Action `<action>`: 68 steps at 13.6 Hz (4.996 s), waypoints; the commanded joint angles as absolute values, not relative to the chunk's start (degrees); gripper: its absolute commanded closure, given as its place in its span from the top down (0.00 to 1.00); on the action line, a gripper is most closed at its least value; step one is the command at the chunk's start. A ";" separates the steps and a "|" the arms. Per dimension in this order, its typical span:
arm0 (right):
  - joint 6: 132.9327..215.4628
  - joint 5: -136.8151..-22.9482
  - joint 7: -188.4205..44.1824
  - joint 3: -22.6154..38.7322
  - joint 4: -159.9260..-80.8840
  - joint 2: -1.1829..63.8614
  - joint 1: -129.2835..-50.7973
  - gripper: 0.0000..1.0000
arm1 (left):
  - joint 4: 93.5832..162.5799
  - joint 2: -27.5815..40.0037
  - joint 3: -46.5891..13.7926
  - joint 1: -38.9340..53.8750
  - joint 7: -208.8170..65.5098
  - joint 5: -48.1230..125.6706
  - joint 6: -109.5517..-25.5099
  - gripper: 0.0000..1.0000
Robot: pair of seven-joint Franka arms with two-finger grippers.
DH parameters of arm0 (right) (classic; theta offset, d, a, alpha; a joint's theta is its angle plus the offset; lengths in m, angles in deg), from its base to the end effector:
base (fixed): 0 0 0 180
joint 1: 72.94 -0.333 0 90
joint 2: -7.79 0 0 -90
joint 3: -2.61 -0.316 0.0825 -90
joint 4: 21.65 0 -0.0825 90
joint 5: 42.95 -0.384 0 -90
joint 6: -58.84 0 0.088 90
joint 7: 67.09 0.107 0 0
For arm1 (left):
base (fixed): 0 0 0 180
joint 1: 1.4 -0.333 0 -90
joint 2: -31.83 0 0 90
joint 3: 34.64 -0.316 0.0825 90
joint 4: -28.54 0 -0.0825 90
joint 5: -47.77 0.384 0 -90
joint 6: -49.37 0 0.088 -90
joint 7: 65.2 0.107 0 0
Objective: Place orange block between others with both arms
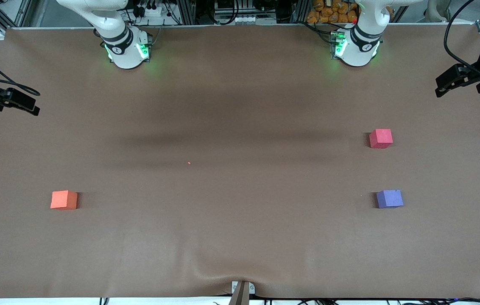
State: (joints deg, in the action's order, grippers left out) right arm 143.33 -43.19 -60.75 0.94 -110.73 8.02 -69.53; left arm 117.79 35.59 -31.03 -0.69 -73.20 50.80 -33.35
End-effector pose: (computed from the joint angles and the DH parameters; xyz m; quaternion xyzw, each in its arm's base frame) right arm 0.5452 -0.0161 0.6218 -0.9966 0.0703 0.0421 0.0005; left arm 0.5196 -0.0343 0.6552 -0.9987 -0.0349 0.0210 0.0308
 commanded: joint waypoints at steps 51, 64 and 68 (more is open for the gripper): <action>186.03 -38.64 -87.83 -6.68 -109.20 49.71 -62.57 0.00 | 116.26 33.77 -30.59 -1.32 -72.50 51.37 -32.90 1.00; 181.53 -39.79 -46.02 -19.45 -105.68 50.15 -81.45 0.00 | 116.35 33.59 -30.51 -1.40 -72.50 51.37 -32.90 1.00; 181.62 -39.26 -39.85 -13.32 -100.76 52.34 -93.03 0.00 | 116.26 33.59 -30.51 -1.40 -72.50 51.37 -32.90 1.00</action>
State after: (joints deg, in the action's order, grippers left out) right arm 182.07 -39.83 -42.52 -17.43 -105.05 50.13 -87.40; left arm 117.18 33.93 -30.71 -1.23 -73.14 50.86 -33.47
